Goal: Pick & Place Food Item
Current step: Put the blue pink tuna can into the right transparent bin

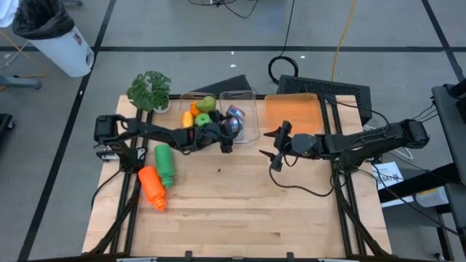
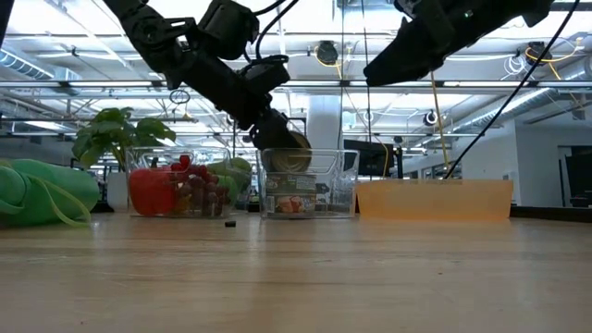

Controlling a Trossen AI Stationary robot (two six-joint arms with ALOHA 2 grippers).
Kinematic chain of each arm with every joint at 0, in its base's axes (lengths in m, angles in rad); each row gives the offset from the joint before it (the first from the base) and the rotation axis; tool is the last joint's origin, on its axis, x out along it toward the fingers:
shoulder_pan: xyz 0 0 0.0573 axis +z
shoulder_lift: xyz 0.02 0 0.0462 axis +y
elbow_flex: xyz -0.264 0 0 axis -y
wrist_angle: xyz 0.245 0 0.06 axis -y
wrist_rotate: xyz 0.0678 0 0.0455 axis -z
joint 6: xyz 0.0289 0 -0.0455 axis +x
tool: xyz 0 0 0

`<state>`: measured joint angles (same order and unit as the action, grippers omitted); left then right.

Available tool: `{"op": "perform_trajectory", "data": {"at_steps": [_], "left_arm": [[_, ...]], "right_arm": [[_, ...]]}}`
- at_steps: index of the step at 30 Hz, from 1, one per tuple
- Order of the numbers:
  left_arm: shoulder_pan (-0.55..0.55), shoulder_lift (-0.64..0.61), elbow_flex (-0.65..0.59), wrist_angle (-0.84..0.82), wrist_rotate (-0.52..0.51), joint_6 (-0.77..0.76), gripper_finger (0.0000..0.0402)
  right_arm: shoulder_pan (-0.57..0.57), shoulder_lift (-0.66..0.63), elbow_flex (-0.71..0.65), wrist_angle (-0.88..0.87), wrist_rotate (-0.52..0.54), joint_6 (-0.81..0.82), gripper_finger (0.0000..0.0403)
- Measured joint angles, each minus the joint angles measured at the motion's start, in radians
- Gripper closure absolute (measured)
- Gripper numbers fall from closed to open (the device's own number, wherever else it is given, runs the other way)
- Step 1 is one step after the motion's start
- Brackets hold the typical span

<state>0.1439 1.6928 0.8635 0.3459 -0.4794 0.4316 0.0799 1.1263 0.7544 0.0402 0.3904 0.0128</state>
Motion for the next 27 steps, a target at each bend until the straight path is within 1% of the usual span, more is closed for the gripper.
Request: {"op": "perform_trajectory", "data": {"at_steps": [3, 8, 13, 19, 22, 27], "left_arm": [[-0.011, 0.0, -0.001, -0.001, 0.012, 0.006, 0.0068], [-0.035, 0.002, -0.002, -0.004, 0.053, 0.028, 0.0088], [-0.058, 0.0, -0.002, -0.007, 0.057, 0.017, 0.0105], [-0.086, -0.019, -0.003, -0.014, 0.057, 0.061, 0.012], [-0.096, -0.019, -0.003, -0.008, 0.061, 0.056, 0.0127], [-0.101, -0.029, -0.003, -0.039, 0.091, 0.043, 0.0135]], "right_arm": [[0.0, 0.0, 0.0, 0.0, 0.0, 0.0, 0.0108], [0.0, 0.0, 0.0, 0.0, 0.0, -0.002, 0.0108], [0.0, 0.0, 0.0, 0.0, 0.0, -0.006, 0.0108], [0.0, 0.0, 0.0, 0.0, 0.0, 0.0, 0.0108], [0.0, 0.0, 0.0, 0.0, 0.0, 0.002, 0.0108], [0.0, 0.0, 0.0, 0.0, 0.0, 0.002, 0.0108]]}}
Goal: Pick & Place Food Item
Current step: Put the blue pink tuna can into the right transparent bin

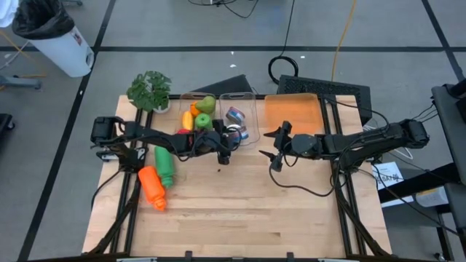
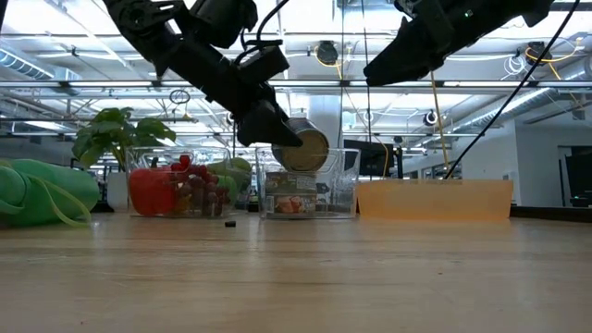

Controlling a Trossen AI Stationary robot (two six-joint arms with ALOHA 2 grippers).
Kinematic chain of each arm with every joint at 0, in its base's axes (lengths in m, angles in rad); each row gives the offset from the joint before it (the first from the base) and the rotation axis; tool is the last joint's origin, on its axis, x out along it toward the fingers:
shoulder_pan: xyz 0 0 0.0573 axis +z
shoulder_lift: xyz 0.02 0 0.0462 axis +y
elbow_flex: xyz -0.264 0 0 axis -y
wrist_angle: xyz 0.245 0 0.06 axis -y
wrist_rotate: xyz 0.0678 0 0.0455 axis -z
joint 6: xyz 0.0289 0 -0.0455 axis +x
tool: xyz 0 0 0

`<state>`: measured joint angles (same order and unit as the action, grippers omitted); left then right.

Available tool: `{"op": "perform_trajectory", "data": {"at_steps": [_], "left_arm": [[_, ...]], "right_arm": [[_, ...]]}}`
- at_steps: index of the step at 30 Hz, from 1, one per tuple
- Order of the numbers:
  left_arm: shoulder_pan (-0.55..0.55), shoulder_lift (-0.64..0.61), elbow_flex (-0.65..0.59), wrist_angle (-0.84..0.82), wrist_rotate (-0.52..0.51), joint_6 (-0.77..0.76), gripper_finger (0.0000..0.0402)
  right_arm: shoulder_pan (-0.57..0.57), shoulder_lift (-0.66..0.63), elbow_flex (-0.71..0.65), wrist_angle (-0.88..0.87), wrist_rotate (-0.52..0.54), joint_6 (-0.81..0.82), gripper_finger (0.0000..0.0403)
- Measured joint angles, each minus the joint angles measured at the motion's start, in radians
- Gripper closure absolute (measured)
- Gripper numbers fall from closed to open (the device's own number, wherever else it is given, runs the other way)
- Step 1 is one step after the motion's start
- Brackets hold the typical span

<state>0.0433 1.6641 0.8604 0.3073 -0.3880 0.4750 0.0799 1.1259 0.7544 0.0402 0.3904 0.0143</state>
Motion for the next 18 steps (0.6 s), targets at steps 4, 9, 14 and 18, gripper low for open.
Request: {"op": "perform_trajectory", "data": {"at_steps": [4, 9, 14, 18], "left_arm": [[0.018, -0.002, 0.0, 0.006, -0.004, -0.015, 0.0145], [0.056, -0.002, 0.0, -0.011, -0.149, -0.045, 0.0155], [0.08, -0.004, 0.001, -0.062, -0.197, -0.038, 0.0157], [0.082, -0.001, -0.001, -0.076, -0.229, 0.025, 0.0169]], "right_arm": [[0.0, 0.0, 0.0, 0.0, -0.002, 0.025, 0.0108], [0.0, 0.0, 0.0, 0.0, -0.003, 0.036, 0.0108], [0.0, 0.0, 0.0, -0.008, -0.003, 0.045, 0.0108], [0.0, 0.0, 0.0, -0.007, -0.003, 0.046, 0.0108]]}}
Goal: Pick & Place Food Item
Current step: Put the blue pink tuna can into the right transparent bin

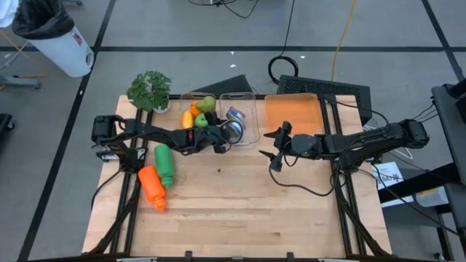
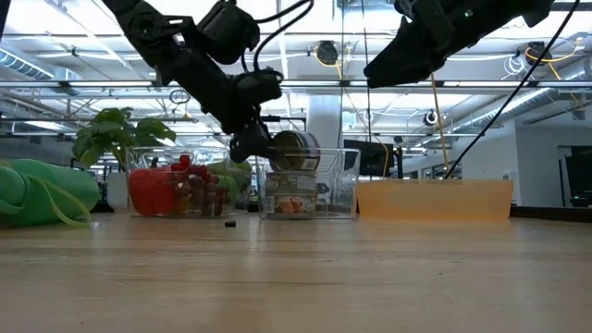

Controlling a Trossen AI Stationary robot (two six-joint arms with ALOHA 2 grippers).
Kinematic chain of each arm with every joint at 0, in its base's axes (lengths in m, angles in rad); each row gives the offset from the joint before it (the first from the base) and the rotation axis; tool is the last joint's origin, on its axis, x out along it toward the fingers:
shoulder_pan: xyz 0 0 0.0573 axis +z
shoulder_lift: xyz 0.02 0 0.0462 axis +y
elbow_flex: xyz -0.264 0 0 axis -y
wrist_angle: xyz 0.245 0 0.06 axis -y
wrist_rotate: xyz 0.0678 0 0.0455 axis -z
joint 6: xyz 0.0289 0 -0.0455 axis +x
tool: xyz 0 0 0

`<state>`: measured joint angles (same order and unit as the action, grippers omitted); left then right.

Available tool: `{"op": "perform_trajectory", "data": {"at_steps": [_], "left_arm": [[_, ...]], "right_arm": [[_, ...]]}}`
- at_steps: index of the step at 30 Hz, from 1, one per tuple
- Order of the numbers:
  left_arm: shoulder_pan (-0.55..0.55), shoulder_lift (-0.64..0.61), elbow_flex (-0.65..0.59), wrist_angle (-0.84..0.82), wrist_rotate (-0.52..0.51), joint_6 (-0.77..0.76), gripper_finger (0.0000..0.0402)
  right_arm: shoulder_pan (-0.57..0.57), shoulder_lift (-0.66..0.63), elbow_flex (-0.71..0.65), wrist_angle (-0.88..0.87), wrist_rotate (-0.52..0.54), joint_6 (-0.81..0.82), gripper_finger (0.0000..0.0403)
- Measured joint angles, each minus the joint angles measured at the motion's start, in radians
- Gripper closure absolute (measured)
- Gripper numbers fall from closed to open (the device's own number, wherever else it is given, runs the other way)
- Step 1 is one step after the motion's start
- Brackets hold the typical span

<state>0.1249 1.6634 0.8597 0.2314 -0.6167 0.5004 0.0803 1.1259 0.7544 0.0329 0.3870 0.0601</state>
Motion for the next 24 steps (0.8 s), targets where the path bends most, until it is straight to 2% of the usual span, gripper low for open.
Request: {"op": "perform_trajectory", "data": {"at_steps": [4, 7, 11, 15, 18, 21, 24], "left_arm": [[-0.002, 0.0, 0.0, 0.005, 0.0, 0.034, 0.0187], [-0.002, -0.005, 0.0, 0.024, -0.029, -0.002, 0.0196], [0.0, -0.054, 0.0, 0.031, -0.071, -0.163, 0.0197], [0.013, -0.138, 0.0, -0.004, -0.05, -0.313, 0.0185], [0.011, -0.192, 0.001, -0.035, 0.034, -0.325, 0.0173], [0.011, -0.237, 0.001, -0.079, 0.142, -0.293, 0.0163], [0.013, -0.271, 0.002, -0.093, 0.186, -0.295, 0.0154]], "right_arm": [[0.0, 0.0, 0.0, 0.004, 0.001, 0.001, 0.0108], [-0.019, 0.006, 0.0, 0.012, 0.001, 0.049, 0.0108], [-0.053, 0.076, 0.0, 0.024, 0.004, 0.074, 0.0108], [-0.075, 0.187, 0.0, 0.137, 0.026, -0.026, 0.0108], [-0.096, 0.271, 0.0, 0.282, 0.031, -0.095, 0.0108], [-0.13, 0.346, 0.0, 0.412, 0.031, -0.096, 0.0108], [-0.17, 0.407, 0.002, 0.493, 0.034, -0.087, 0.0108]]}}
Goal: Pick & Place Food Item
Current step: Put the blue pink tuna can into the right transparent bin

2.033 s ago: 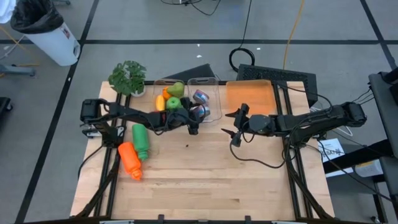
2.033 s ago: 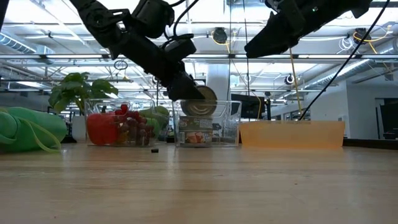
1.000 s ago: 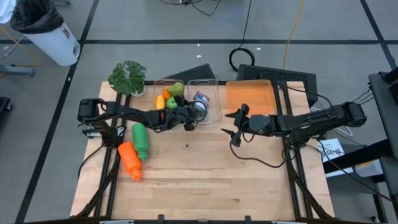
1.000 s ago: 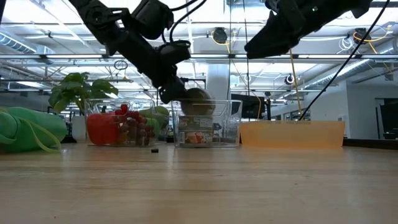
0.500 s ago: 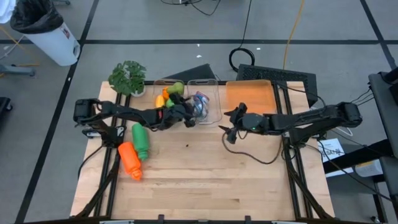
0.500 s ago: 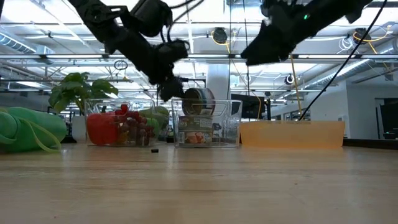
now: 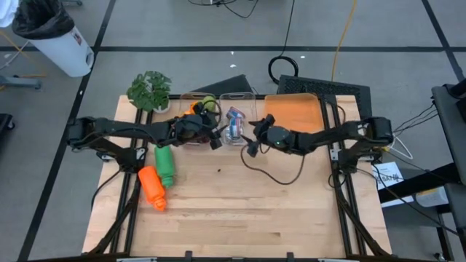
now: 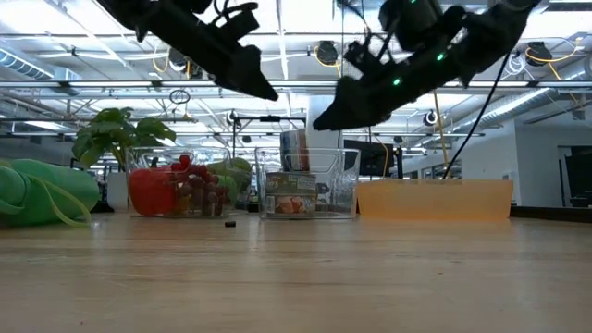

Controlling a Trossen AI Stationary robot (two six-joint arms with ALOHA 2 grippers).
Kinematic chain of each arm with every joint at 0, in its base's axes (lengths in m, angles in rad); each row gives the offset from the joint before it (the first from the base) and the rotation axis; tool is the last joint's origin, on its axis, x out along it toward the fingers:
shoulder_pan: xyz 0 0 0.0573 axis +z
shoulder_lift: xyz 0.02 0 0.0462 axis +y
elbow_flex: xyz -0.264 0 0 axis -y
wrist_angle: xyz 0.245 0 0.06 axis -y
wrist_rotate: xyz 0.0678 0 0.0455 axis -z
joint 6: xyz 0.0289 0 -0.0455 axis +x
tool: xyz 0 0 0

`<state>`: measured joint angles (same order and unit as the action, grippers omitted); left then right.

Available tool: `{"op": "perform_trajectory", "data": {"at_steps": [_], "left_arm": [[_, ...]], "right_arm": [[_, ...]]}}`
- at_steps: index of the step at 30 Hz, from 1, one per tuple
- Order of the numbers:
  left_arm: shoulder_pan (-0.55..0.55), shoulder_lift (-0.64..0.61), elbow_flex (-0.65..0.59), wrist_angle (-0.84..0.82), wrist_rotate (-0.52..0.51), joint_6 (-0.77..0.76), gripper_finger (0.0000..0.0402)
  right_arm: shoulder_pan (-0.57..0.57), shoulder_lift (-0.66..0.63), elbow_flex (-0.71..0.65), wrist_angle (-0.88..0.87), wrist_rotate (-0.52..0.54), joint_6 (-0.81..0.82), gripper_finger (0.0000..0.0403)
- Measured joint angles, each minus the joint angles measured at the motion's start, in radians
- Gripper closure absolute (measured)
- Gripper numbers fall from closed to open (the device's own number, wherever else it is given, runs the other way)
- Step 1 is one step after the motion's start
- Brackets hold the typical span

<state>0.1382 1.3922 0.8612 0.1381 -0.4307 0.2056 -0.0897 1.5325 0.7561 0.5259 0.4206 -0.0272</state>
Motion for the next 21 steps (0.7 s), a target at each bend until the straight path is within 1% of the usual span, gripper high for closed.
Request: {"op": "perform_trajectory", "data": {"at_steps": [2, 5, 7, 12, 18, 21], "left_arm": [[0.003, -0.02, 0.0, -0.009, 0.0, -0.007, 0.015], [0.004, -0.056, 0.0, -0.023, -0.033, 0.028, 0.0147], [0.004, -0.072, 0.0, -0.02, -0.05, 0.042, 0.0149], [0.004, -0.101, 0.0, -0.028, -0.043, 0.044, 0.0157], [0.004, -0.107, 0.0, -0.066, -0.041, 0.043, 0.0158], [0.004, -0.107, 0.0, -0.082, -0.04, 0.032, 0.0158]], "right_arm": [[-0.024, 0.043, 0.011, 0.046, -0.004, 0.037, 0.0108], [-0.039, 0.095, 0.043, 0.077, -0.024, 0.091, 0.0108], [-0.034, 0.129, 0.065, 0.09, -0.029, 0.092, 0.0107], [-0.008, 0.204, 0.13, 0.086, -0.021, 0.085, 0.0097], [-0.01, 0.301, 0.23, 0.055, 0.148, 0.094, 0.006], [-0.009, 0.353, 0.283, 0.055, 0.222, 0.11, 0.005]]}}
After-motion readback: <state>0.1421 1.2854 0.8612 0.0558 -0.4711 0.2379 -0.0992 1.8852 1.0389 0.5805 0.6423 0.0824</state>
